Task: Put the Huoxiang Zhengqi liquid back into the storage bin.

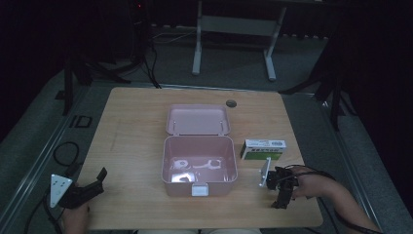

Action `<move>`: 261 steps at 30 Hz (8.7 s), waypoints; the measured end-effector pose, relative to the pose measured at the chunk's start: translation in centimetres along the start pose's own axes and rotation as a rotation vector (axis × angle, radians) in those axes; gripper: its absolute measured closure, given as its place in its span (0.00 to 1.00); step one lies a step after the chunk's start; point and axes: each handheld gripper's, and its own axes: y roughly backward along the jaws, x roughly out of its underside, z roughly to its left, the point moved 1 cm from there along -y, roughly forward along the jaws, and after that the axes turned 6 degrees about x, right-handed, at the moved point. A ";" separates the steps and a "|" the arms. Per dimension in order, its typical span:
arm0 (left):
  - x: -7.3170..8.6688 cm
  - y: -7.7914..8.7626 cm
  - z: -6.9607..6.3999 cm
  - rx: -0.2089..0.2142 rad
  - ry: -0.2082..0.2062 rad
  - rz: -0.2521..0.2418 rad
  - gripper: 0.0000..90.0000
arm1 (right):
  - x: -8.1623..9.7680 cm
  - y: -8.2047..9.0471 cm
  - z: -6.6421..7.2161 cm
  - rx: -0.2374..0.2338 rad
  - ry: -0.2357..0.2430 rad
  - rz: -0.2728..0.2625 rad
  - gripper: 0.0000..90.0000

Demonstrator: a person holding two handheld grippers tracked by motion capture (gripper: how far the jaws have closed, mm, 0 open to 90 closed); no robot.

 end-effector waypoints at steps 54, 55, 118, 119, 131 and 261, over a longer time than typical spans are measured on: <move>0.0 0.0 -0.1 0.009 -0.005 0.002 0.01 | -2.1 8.4 -8.2 0.113 0.030 -0.031 0.25; 0.0 0.0 -0.1 0.009 -0.005 0.002 0.01 | -2.1 8.5 -8.5 0.113 0.027 -0.032 0.26; 0.0 0.0 -0.2 0.013 -0.014 0.003 0.01 | -4.2 2.7 -14.1 0.087 0.058 0.061 0.68; 0.0 0.0 -0.2 0.013 -0.014 0.003 0.01 | -4.2 2.7 -14.1 0.087 0.058 0.061 0.68; 0.0 0.0 -0.2 0.011 -0.013 0.005 0.01 | -4.2 4.5 -13.2 0.075 0.065 0.061 0.69; 0.0 0.0 0.0 0.023 0.000 0.001 0.01 | -23.7 12.4 -1.2 0.035 0.194 0.088 0.69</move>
